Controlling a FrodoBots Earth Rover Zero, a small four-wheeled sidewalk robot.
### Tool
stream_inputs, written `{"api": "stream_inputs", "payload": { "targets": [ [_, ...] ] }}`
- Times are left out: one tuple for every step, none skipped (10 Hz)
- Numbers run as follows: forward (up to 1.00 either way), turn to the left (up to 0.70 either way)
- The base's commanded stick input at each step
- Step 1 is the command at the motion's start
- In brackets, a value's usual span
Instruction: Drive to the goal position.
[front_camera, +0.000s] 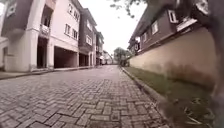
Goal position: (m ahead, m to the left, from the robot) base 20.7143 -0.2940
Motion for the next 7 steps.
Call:
{"api": "stream_inputs", "payload": {
  "targets": [
    [0.5, 0.0],
    [0.5, 0.0],
    [0.5, 0.0],
    [0.5, 0.0],
    [0.5, 0.0],
    [0.5, 0.0],
    [0.5, 0.0]
  ]
}}
